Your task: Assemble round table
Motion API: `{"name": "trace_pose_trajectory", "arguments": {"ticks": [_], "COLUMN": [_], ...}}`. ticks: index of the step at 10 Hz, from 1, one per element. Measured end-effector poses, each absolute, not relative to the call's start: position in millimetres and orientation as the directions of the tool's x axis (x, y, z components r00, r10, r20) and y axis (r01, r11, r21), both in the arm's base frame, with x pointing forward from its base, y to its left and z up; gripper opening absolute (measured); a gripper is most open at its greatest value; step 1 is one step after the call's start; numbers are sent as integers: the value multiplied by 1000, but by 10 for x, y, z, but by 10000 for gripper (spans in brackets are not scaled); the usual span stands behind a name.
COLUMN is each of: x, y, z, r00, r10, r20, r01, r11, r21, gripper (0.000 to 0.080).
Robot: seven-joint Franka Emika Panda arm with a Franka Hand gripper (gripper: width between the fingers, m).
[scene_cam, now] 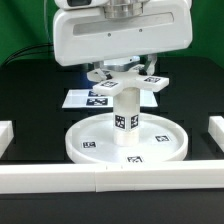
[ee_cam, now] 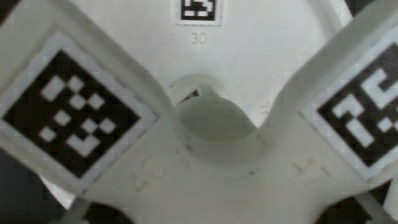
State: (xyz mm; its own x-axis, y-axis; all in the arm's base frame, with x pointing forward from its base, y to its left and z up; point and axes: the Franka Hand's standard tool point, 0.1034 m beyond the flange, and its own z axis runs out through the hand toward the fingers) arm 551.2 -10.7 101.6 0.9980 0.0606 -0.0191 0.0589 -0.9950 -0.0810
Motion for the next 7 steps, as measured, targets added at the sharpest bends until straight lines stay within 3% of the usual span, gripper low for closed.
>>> {"name": "trace_pose_trajectory", "arguments": {"ticks": [3,7], "x": [5543,5551], "y": [-50,-24], "z": [1015,1017], "r00": [971,896], "r10": [-239,-442], "r20": [-19,-39], "r01": [-240,-444], "r11": [-967,-891], "r21": [-91,-95], "gripper": [449,449]}}
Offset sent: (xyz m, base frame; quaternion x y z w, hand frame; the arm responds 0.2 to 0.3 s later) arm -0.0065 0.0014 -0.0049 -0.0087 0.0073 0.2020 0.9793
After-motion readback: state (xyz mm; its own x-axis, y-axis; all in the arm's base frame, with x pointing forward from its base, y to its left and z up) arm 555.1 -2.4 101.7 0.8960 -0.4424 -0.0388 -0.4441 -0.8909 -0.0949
